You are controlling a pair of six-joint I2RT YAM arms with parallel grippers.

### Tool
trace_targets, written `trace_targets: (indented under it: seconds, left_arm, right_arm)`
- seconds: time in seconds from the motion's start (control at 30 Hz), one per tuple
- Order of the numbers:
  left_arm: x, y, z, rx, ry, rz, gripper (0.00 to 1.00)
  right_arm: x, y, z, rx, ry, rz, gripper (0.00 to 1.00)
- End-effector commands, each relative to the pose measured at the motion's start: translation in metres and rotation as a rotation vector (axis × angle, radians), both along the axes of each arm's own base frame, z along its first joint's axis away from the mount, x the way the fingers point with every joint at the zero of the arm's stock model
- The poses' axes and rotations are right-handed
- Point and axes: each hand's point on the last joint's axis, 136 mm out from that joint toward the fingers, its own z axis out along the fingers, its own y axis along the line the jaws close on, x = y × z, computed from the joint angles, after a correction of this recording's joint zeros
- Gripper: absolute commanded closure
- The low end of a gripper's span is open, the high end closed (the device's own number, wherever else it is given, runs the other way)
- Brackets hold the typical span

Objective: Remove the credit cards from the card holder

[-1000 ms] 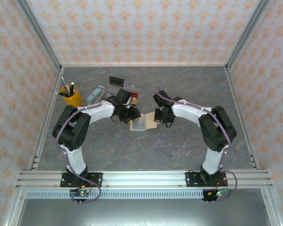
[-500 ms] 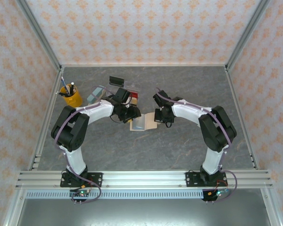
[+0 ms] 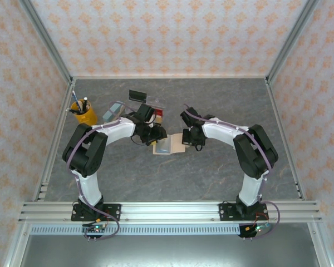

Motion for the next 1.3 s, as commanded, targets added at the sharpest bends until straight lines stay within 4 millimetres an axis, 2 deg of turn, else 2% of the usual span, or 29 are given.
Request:
trace_targets:
  seconds: [0.0,0.13,0.4,0.83,1.27]
  left_arm:
    - [0.004,0.005,-0.002,0.047,-0.008,0.003,0.47]
    - [0.004,0.004,-0.002,0.053,-0.012,-0.003,0.47]
    - [-0.002,-0.013,-0.007,0.026,0.005,-0.06,0.48]
    - [-0.003,-0.035,0.012,-0.088,-0.038,-0.118,0.52]
    - [-0.004,-0.042,0.023,-0.144,-0.067,-0.143,0.51]
  right_arm:
    - [-0.005,-0.006,-0.007,-0.027,0.023,0.009,0.95]
    - [-0.005,-0.005,-0.007,-0.024,0.024,0.009,0.95]
    - [-0.006,-0.002,-0.008,-0.01,0.03,0.012,0.95]
    - [-0.009,0.0,-0.01,0.006,0.04,0.014,0.95]
    - [-0.009,0.001,-0.008,0.012,0.038,0.014,0.95]
